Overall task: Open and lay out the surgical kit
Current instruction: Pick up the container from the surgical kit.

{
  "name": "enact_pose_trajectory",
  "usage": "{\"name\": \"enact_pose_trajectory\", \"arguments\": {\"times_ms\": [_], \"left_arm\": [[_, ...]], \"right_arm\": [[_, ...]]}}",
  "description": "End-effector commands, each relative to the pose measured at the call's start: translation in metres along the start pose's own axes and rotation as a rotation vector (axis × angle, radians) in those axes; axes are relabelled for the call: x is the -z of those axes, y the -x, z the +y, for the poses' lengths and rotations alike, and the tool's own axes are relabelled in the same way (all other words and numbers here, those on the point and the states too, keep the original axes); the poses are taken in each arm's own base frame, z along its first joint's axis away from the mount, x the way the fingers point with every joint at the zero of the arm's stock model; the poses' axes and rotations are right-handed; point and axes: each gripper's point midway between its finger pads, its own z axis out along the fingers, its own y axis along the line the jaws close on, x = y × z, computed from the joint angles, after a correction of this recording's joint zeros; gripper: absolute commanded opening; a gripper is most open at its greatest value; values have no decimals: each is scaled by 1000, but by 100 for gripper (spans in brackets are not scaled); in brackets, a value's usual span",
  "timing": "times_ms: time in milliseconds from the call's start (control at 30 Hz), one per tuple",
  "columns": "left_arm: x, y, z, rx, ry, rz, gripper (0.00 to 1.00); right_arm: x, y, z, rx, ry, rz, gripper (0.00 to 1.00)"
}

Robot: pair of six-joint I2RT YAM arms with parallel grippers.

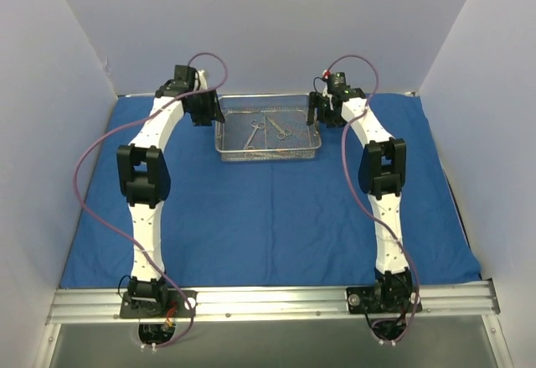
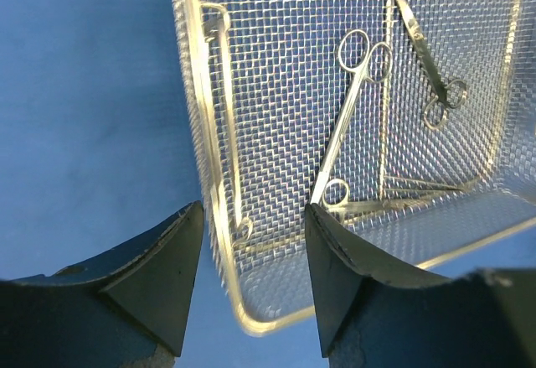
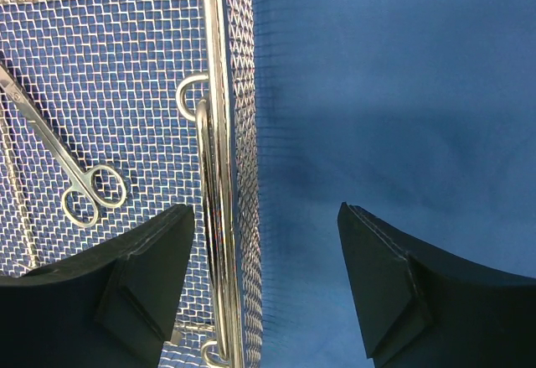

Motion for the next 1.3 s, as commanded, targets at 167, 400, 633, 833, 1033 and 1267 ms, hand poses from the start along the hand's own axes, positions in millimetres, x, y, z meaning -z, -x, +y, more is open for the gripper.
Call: {"name": "enact_pose_trajectory", "arguments": {"times_ms": [167, 400, 633, 833, 1033, 1267], "left_arm": [[-19, 3, -7, -36, 97, 23, 59], [-22, 3, 7, -39, 170, 26, 57], [1, 22, 0, -85, 190, -82, 56], [9, 28, 9, -75, 256, -107, 58], [14, 35, 4, -74, 244, -151, 58], [-8, 22, 21, -60, 287, -68, 58]], "right_arm": [[3, 21, 5, 13, 13, -59, 61], [-10, 13, 7, -6, 33, -38, 55], [-12, 14, 9, -7, 37, -43, 51], [-12, 11, 5, 2, 19, -35, 50], [-13, 11, 3, 3, 8, -35, 49], [-17, 9, -1, 2, -13, -27, 39]]}}
